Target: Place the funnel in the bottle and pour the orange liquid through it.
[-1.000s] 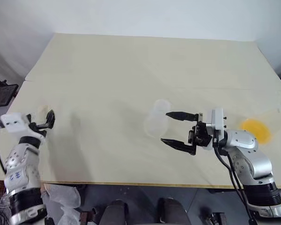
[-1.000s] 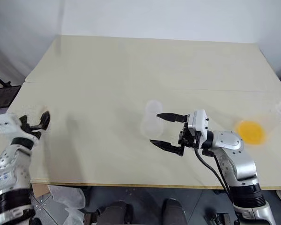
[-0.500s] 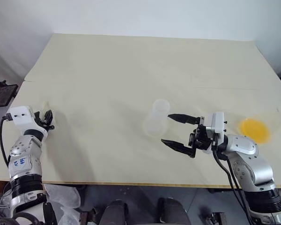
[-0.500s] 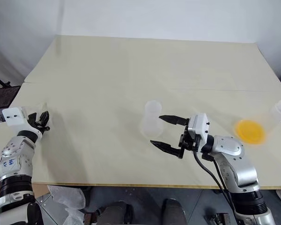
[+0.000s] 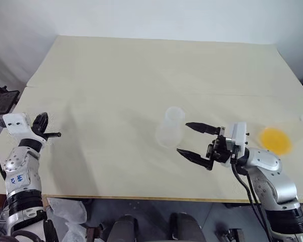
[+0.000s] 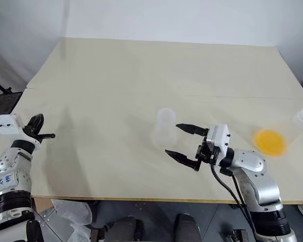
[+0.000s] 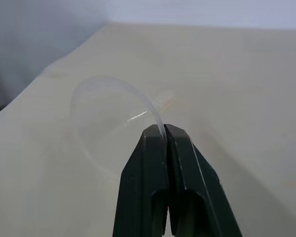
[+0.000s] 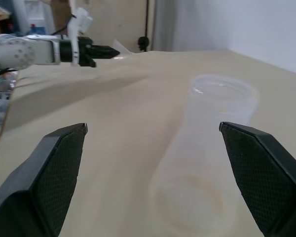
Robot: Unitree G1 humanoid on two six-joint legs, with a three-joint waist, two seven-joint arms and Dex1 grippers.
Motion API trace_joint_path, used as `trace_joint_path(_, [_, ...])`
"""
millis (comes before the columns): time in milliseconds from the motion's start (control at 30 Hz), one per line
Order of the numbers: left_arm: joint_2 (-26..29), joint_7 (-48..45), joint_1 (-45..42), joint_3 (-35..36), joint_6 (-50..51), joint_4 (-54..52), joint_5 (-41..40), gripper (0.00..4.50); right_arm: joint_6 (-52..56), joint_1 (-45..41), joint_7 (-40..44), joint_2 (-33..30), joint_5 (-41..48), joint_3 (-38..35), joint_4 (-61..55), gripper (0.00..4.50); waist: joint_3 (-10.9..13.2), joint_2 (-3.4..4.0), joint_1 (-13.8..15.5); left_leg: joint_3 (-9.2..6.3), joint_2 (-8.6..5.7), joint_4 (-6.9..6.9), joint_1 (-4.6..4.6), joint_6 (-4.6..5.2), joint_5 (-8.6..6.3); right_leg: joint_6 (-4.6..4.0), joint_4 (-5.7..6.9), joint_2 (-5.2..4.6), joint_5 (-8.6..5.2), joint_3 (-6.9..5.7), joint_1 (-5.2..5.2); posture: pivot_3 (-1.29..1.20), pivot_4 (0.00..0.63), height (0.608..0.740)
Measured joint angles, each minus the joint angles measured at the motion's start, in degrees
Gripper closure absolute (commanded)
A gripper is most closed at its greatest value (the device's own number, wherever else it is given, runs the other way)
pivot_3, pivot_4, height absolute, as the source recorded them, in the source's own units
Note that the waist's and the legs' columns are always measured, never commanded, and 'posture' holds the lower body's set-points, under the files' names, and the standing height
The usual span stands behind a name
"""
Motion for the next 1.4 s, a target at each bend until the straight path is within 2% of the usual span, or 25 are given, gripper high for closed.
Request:
trace_joint_path(133, [1.75,-12.98,-2.76,-3.99,0.66,-7.7,-5.44,4.48,-0.58,3.33,-4.11,0.92,0.75,-5.14,-3.24,0.0,0.0,0.0,0.28,0.0,0.0,0.1,-0.1,0.0,0.0,0.0,0.01,0.0,0.0,-0.1,0.02,0.0,0.15,0.74])
trace_joint_path(267, [7.36,-27.25,-14.41,-12.55,5.33,-11.54,-7.7,4.48,-1.8,9.54,-8.22,2.5,0.66,-10.19,-5.07,0.0,0.0,0.0,0.74,0.15,-0.05,0.14,-0.12,0.0,0.0,0.0,0.0,0.02,0.0,-0.11,0.03,0.0,0.15,0.74])
trace_joint_path(433, [8.22,-44.21,-30.77,-24.39,6.71,-7.14,-5.55,4.48,-4.18,15.24,-12.22,5.19,-0.24,-12.76,-6.56,0.0,-0.02,0.05,0.27,0.45,-0.03,0.02,-0.06,0.0,0.0,0.0,0.0,0.04,0.0,-0.05,-0.05,0.0,0.15,0.74])
trace_joint_path(633, [4.58,-60.72,-47.12,-35.19,2.81,5.71,0.8,4.48,-7.2,20.14,-16.58,9.42,-2.08,-13.96,-8.24,0.0,-0.01,0.05,-0.09,0.64,0.03,-0.01,-0.04,-0.03,0.02,0.0,-0.01,0.07,-0.01,0.0,-0.14,0.0,0.15,0.74])
trace_joint_path(800, [1.86,-62.04,-53.34,-39.48,-1.87,12.55,5.12,4.48,-9.17,23.41,-19.17,12.32,-4.18,-13.37,-9.88,0.0,0.0,0.06,-0.12,0.63,0.04,-0.04,-0.03,-0.03,0.02,0.0,-0.02,0.06,-0.01,0.03,-0.16,0.0,0.15,0.74])
trace_joint_path(1233, [-2.16,-62.04,-56.88,-46.05,-8.55,19.45,12.99,4.48,-12.4,25.94,-22.75,15.39,-7.44,-10.76,-11.52,0.0,0.01,0.06,0.06,0.58,0.03,0.0,-0.08,-0.02,0.02,0.0,-0.02,0.06,-0.01,0.03,-0.16,0.0,0.15,0.74])
trace_joint_path(1400, [-3.8,-62.05,-58.22,-47.88,-9.82,20.99,13.55,4.48,-13.4,25.97,-23.7,15.83,-8.46,-9.59,-11.52,0.0,0.01,0.06,0.06,0.57,0.03,0.0,-0.08,-0.02,0.02,0.0,-0.01,0.05,-0.01,0.04,-0.16,0.0,0.15,0.74])
